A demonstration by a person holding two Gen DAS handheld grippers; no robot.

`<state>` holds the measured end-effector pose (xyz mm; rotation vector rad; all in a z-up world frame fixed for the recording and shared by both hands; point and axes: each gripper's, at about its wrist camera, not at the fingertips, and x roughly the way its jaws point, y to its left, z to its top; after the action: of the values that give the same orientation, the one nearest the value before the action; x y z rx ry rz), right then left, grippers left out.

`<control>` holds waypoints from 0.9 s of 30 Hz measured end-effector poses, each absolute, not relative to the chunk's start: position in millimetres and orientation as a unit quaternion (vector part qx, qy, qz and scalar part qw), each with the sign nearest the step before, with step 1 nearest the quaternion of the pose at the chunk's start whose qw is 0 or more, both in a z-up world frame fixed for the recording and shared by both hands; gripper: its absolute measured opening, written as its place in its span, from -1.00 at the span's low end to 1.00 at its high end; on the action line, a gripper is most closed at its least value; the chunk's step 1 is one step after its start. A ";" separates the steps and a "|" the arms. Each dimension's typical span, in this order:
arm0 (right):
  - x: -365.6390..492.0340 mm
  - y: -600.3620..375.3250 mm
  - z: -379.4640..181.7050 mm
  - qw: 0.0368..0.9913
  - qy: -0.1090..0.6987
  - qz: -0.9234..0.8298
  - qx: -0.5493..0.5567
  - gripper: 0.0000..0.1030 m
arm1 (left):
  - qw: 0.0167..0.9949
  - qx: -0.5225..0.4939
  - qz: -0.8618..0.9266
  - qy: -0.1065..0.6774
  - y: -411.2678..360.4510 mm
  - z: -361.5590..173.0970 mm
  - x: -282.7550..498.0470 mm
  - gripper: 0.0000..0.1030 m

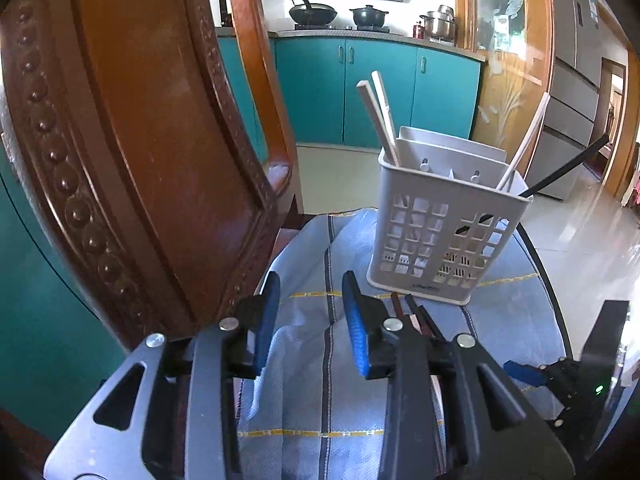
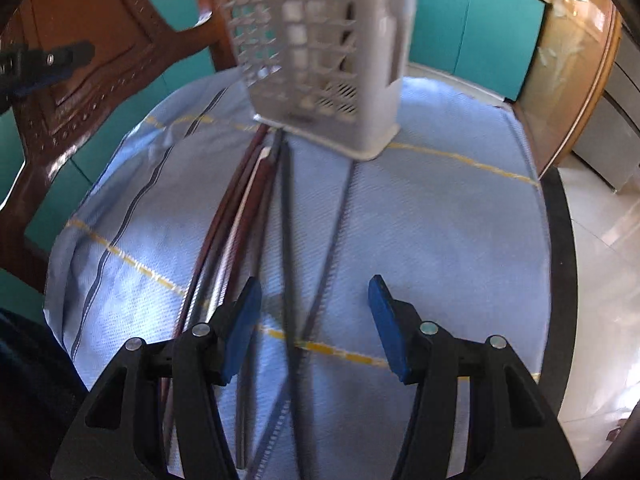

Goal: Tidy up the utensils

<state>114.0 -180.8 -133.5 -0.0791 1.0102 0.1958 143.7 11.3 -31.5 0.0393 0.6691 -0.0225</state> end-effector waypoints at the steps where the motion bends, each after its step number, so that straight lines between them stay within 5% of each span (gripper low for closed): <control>1: 113.8 -177.5 -135.3 0.870 0.483 0.094 -0.043 0.08 | 0.944 0.019 -0.011 0.328 12.7 -31.4 142.8 -0.35; 7: 108.7 -169.5 -137.2 0.869 0.480 0.105 -0.064 0.03 | 0.944 0.023 -0.005 0.328 19.1 -32.5 140.1 -0.32; 13: 101.3 -167.9 -135.1 0.861 0.488 0.137 -0.050 -0.87 | 0.944 0.026 -0.004 0.330 21.1 -33.4 138.4 -0.32; 27: 75.8 -238.2 -133.7 0.843 0.515 0.108 0.112 -0.89 | 0.941 0.038 -0.008 0.336 14.8 -42.6 138.7 -0.32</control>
<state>75.8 -238.2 -133.7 0.2375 1.0869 0.2287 138.7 14.8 -42.6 0.0769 0.6861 -0.0166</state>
